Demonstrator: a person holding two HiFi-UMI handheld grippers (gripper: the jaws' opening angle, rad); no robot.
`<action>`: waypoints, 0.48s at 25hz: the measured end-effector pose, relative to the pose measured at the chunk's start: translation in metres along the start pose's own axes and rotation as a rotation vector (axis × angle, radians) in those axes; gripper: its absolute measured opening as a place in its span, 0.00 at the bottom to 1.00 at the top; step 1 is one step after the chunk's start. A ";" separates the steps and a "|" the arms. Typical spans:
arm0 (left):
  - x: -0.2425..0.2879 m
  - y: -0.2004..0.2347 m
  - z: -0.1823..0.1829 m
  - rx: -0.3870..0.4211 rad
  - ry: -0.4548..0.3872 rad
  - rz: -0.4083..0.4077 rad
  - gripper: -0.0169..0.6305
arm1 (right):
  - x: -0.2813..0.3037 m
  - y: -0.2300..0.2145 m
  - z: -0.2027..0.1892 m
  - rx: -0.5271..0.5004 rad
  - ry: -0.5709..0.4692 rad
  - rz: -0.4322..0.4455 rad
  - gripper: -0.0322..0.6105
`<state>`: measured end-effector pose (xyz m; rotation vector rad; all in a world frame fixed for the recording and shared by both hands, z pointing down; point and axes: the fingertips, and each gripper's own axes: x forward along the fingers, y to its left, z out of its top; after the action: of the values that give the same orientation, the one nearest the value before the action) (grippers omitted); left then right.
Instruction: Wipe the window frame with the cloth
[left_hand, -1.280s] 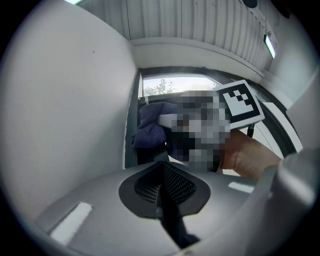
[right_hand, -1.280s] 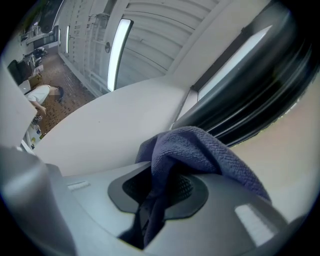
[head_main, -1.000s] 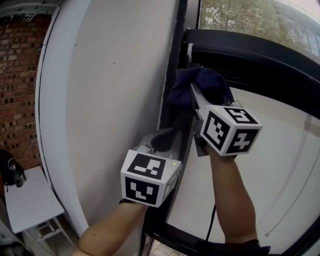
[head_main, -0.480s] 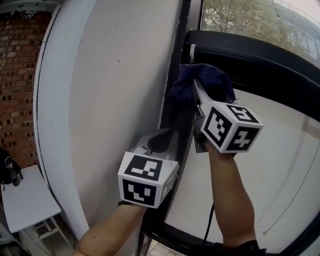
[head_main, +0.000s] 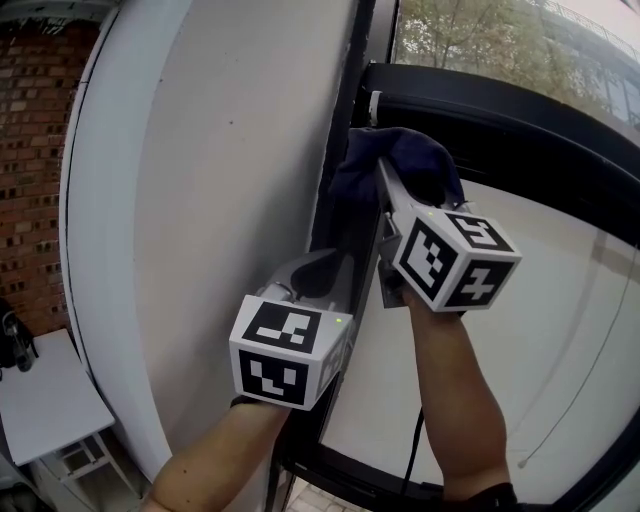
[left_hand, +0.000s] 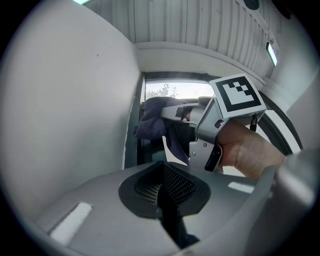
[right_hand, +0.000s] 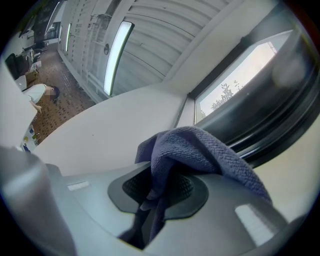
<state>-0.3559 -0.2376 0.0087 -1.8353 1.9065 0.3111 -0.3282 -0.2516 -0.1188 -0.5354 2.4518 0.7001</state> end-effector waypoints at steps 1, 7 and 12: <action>0.001 0.001 0.004 0.001 -0.007 0.003 0.02 | 0.002 0.000 0.002 0.001 0.000 -0.001 0.16; 0.003 0.010 0.024 0.047 -0.020 0.033 0.02 | 0.012 0.001 0.021 0.002 -0.029 -0.003 0.16; 0.008 0.015 0.030 0.066 -0.022 0.032 0.02 | 0.025 0.002 0.037 -0.025 -0.059 -0.009 0.16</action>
<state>-0.3657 -0.2287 -0.0236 -1.7536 1.9103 0.2746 -0.3351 -0.2343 -0.1595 -0.5272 2.3876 0.7336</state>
